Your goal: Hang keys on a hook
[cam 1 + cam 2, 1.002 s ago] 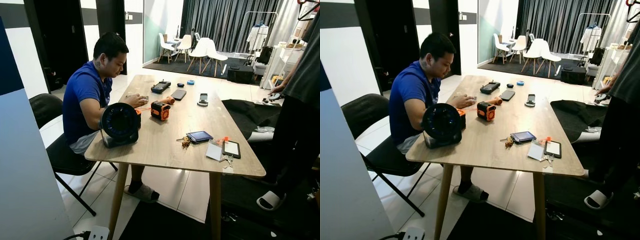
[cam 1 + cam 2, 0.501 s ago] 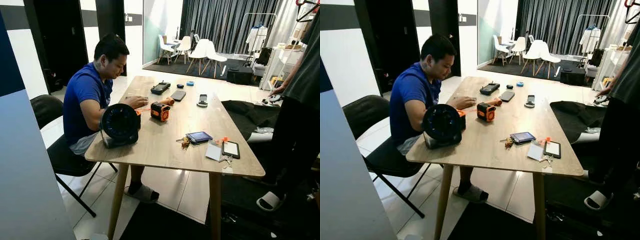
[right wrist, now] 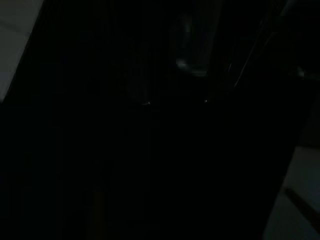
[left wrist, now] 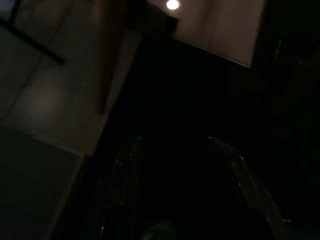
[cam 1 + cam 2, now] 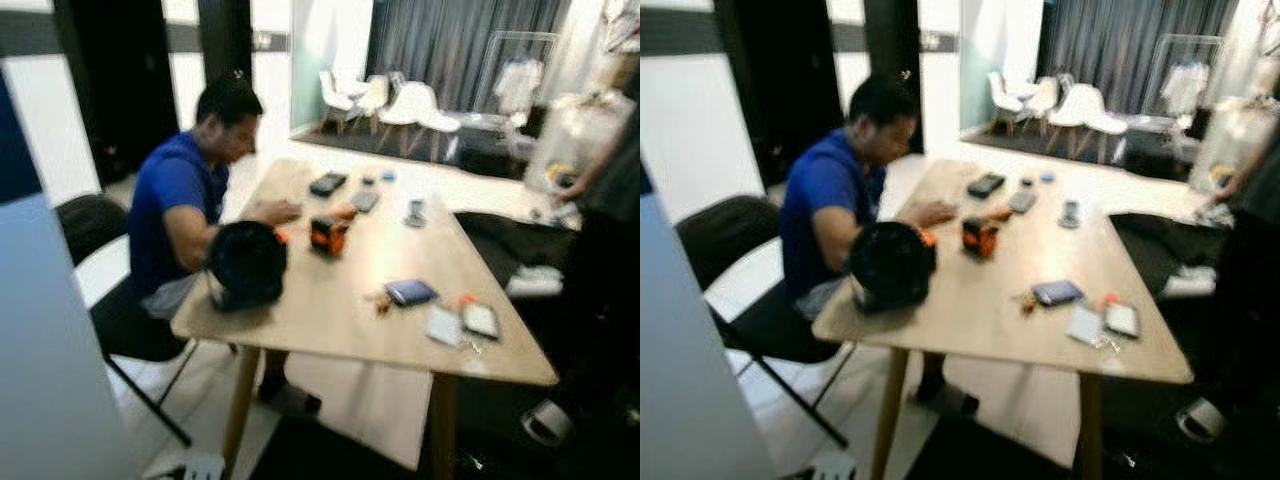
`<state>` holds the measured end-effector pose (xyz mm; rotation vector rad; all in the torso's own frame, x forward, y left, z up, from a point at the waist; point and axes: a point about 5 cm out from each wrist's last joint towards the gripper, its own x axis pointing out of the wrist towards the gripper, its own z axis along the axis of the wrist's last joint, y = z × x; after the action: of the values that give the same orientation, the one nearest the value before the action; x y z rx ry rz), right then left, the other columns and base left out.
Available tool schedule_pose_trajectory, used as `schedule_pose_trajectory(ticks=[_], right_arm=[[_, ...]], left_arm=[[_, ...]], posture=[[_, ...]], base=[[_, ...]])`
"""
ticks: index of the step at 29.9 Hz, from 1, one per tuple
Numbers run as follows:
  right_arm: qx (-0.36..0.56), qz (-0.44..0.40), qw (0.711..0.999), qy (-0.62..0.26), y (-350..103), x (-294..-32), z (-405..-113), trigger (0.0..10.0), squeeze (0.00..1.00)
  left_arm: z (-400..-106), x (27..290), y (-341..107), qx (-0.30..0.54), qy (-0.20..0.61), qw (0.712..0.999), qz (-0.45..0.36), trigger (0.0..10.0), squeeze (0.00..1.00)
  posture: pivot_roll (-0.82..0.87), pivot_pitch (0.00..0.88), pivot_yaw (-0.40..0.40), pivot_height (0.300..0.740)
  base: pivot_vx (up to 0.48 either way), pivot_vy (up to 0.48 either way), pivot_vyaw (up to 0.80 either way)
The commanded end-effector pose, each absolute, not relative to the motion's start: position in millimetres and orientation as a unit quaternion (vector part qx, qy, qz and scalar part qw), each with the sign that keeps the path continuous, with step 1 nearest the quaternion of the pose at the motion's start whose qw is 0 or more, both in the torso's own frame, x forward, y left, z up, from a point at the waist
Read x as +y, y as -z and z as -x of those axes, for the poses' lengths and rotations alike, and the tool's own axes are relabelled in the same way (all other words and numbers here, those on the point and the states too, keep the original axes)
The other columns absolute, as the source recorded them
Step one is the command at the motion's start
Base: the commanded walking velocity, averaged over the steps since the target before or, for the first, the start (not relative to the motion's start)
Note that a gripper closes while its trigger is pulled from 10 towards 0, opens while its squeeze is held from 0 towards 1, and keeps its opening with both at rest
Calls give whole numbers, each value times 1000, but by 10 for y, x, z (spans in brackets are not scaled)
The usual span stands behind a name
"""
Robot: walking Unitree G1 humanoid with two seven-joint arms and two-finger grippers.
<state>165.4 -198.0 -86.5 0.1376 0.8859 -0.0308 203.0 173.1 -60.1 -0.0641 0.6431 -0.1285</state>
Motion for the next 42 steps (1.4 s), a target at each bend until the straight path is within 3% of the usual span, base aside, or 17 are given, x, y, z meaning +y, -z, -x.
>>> schedule_pose_trajectory(ticks=[1, 23, 42], right_arm=[[437, -65, 897, 19, 884, -2014, -1604, 10000, 0], [445, -62, 893, 10, 912, -1982, -1547, 10000, 0], [452, -68, 889, 16, 939, -1962, -1488, 10000, 0]], left_arm=[[-2069, 1699, 580, 310, 67, 948, 35, 10000, 0], [-1991, 1692, 583, 295, 89, 951, 30, 10000, 0], [-1984, 1695, 571, 293, 107, 950, 26, 10000, 0]], posture=[[48, 0, -30, 740], [52, 8, -37, 740], [57, 17, -25, 740]], base=[[379, 0, 0], [59, 0, 0], [0, -337, 0]])
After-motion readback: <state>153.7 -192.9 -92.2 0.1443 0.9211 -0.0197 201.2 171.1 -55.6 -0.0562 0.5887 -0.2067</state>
